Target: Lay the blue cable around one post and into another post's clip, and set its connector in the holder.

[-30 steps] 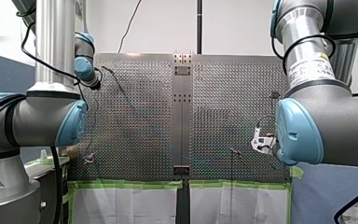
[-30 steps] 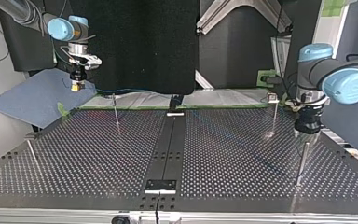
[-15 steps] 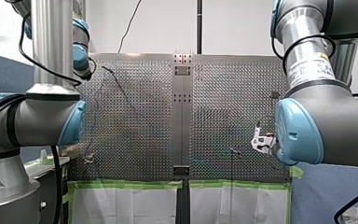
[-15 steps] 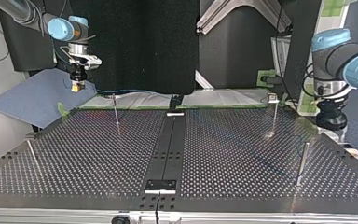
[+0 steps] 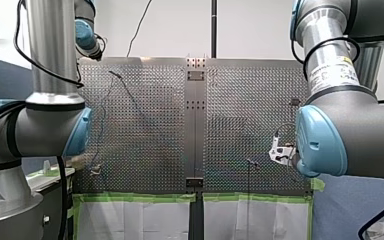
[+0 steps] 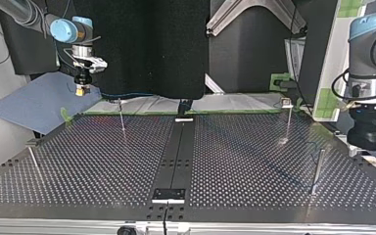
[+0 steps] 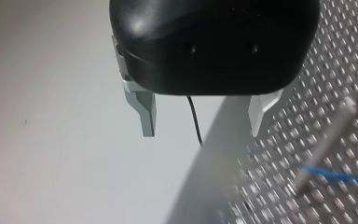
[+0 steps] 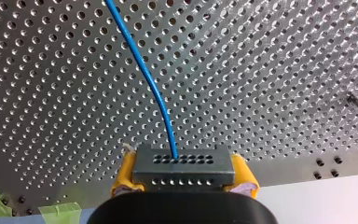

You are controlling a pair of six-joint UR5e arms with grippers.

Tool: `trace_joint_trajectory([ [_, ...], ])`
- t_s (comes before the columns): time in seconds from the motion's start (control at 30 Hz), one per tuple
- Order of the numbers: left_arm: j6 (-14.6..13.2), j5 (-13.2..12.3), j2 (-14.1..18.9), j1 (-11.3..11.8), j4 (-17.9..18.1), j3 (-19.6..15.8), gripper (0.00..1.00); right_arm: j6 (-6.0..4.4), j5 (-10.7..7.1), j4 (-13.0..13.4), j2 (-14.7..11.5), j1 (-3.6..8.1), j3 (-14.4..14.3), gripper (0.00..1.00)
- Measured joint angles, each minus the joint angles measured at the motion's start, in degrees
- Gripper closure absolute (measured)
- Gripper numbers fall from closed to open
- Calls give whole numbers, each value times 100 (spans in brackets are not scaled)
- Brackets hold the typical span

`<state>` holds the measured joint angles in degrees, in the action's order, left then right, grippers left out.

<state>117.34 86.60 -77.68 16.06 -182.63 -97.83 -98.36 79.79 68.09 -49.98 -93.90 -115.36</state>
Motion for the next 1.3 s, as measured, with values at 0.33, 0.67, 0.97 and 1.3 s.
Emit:
trace_joint_trajectory([
  [0.33,-481,-155,465,-210,-483,469,0,7,-5,-6,1,-9,0,100],
  [0.67,-826,-10,379,-535,-959,407,0,8,-6,-6,1,-22,1,100],
  [0.97,-1053,358,70,-924,-1383,261,0,9,-6,-6,0,-25,1,100],
  [1.3,-1118,451,43,-993,-1819,259,0,2,-6,-5,0,-27,2,100],
])
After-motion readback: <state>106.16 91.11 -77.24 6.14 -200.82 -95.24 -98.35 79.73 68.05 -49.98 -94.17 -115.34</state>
